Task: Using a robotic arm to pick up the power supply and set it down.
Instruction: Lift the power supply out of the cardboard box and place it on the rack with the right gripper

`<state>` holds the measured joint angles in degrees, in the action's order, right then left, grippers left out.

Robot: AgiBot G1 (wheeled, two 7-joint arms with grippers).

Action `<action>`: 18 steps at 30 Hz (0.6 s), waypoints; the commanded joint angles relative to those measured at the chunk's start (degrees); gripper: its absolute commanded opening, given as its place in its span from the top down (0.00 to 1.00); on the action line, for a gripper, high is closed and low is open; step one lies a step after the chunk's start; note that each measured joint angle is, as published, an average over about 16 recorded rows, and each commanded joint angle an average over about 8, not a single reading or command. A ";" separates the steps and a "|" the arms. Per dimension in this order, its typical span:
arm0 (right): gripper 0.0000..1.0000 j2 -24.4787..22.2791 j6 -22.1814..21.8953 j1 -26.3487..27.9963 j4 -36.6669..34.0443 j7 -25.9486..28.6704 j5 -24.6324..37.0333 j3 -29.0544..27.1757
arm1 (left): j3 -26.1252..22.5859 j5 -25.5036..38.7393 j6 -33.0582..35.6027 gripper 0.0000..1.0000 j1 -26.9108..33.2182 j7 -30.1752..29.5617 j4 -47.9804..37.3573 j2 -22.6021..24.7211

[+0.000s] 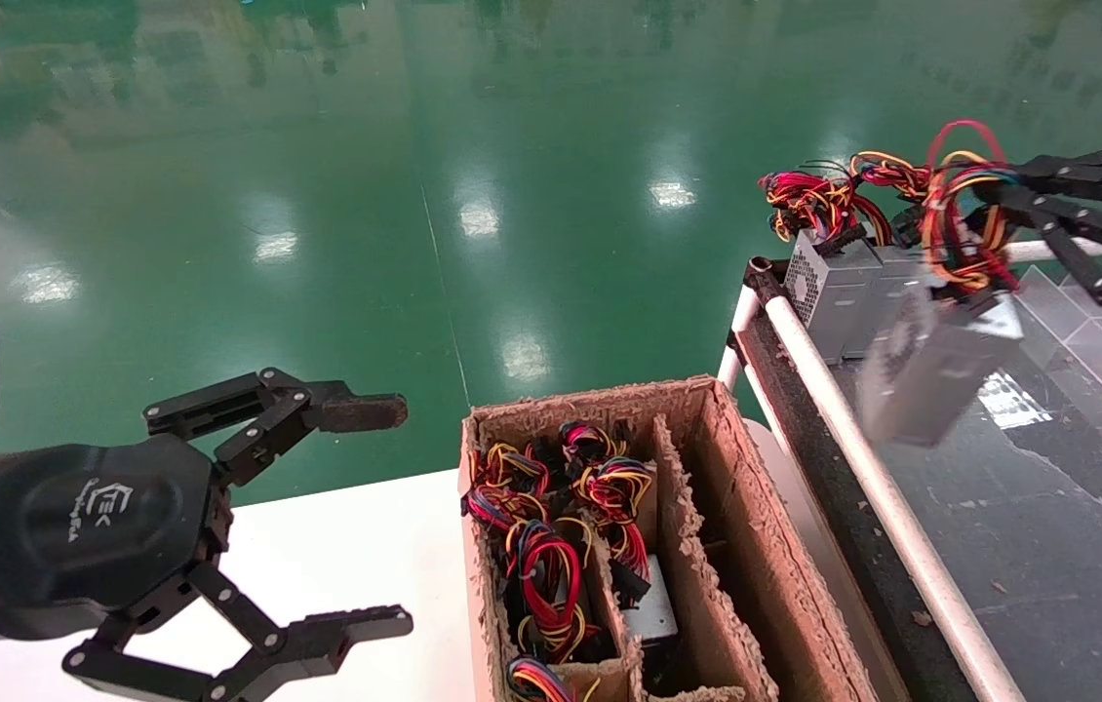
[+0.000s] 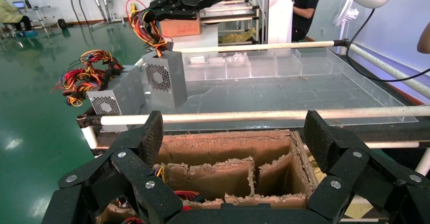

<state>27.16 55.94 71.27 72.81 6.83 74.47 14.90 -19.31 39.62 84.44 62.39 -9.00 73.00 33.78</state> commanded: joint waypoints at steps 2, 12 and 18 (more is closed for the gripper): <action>1.00 0.24 -1.33 1.10 -1.54 0.54 3.09 0.96 | 0.00 0.00 0.00 0.00 0.00 0.00 0.00 0.00; 1.00 3.18 1.20 5.53 -9.20 -0.74 7.45 4.04 | -0.02 -0.01 -0.01 0.00 0.00 0.01 0.00 -0.01; 1.00 6.65 3.45 8.98 -13.62 -2.86 9.55 6.21 | -0.02 -0.02 -0.01 0.00 0.01 0.01 0.00 -0.01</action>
<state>33.94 58.87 80.23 59.03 3.60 84.15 21.02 -19.33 39.61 84.43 62.39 -8.99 73.00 33.77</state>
